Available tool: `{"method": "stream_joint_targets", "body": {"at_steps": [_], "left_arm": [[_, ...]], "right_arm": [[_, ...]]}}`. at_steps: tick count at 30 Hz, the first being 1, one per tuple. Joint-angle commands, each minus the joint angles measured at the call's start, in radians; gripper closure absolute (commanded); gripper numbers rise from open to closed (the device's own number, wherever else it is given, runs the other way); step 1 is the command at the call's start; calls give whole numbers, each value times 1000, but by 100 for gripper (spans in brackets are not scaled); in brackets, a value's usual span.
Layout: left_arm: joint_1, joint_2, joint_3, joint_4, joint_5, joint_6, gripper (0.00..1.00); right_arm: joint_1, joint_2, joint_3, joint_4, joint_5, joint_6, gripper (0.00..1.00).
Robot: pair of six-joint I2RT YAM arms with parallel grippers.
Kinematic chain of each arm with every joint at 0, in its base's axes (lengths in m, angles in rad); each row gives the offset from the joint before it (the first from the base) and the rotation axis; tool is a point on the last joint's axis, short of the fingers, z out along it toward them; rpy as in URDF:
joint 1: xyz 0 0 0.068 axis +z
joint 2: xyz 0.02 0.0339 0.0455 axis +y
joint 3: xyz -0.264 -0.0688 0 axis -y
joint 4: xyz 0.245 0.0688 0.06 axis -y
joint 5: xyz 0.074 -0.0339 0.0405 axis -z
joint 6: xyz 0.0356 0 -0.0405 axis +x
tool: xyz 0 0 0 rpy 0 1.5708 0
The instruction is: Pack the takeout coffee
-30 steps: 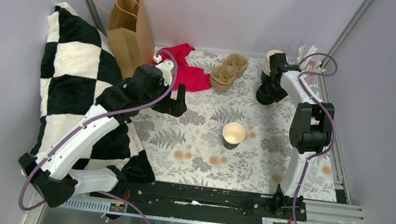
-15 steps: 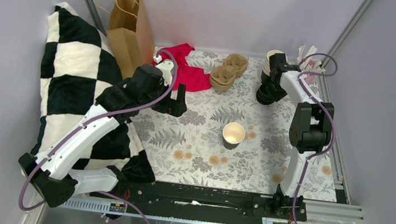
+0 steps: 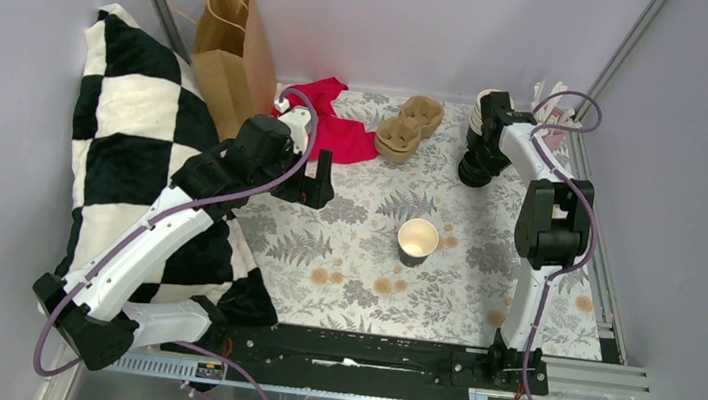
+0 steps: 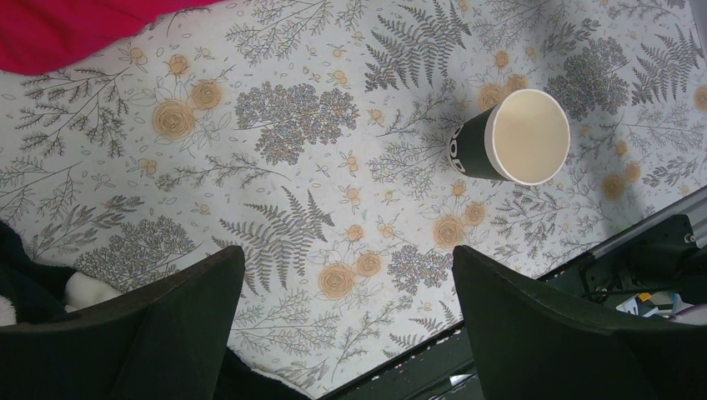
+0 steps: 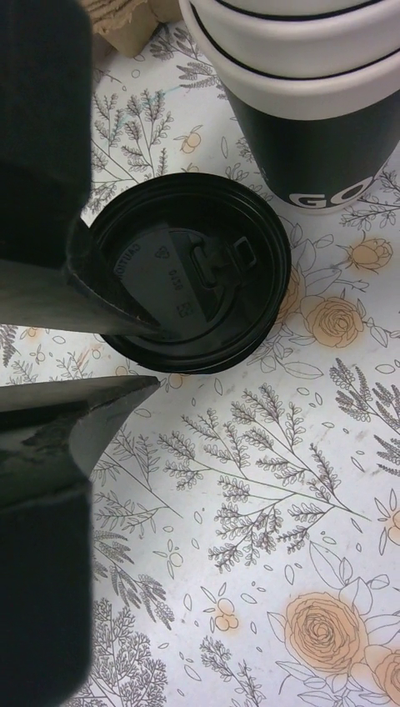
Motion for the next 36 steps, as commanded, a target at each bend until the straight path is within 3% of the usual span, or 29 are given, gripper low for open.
{"method": "stream_joint_targets", "body": {"at_steps": [1, 8, 22, 31, 36], "left_arm": [[-3, -23, 10, 16, -12, 16, 1], [-4, -26, 7, 16, -12, 14, 1], [-4, -34, 1, 16, -11, 15, 1], [-3, -29, 2, 16, -12, 15, 1], [-4, -28, 2, 16, -12, 17, 1]], "right_arm": [[5, 18, 43, -24, 60, -3, 69], [5, 17, 43, -22, 61, -5, 76], [5, 35, 73, -25, 50, -30, 69], [5, 49, 89, -28, 49, -46, 80], [4, 56, 105, -37, 47, -56, 75]]}}
